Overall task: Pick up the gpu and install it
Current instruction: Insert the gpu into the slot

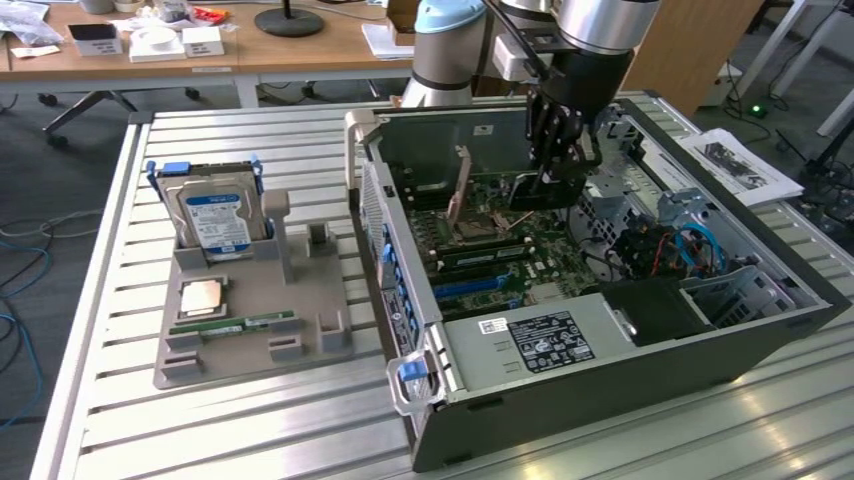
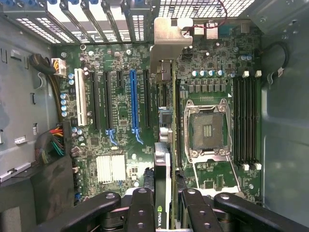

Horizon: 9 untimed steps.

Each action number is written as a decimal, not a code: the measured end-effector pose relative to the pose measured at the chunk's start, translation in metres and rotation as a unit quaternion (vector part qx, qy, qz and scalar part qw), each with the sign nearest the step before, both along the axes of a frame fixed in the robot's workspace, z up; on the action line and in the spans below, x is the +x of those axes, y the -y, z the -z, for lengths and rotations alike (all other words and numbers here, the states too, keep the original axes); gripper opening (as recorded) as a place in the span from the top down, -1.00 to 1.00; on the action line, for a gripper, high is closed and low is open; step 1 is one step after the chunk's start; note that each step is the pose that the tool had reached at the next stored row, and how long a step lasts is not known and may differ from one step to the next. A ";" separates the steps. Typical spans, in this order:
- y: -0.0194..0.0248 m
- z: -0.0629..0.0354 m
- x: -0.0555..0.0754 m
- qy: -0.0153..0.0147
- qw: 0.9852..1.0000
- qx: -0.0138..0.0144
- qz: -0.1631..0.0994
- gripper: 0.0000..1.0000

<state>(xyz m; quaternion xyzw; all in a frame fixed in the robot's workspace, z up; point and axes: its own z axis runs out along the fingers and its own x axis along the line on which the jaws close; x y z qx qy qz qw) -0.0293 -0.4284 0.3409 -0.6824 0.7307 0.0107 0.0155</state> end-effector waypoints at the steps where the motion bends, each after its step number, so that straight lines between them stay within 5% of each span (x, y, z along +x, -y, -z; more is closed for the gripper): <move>1: 0.0000 0.0000 0.000 0.000 1.000 0.000 0.000 0.47; 9: 0.0000 0.0015 0.000 0.000 1.000 0.000 0.000 0.47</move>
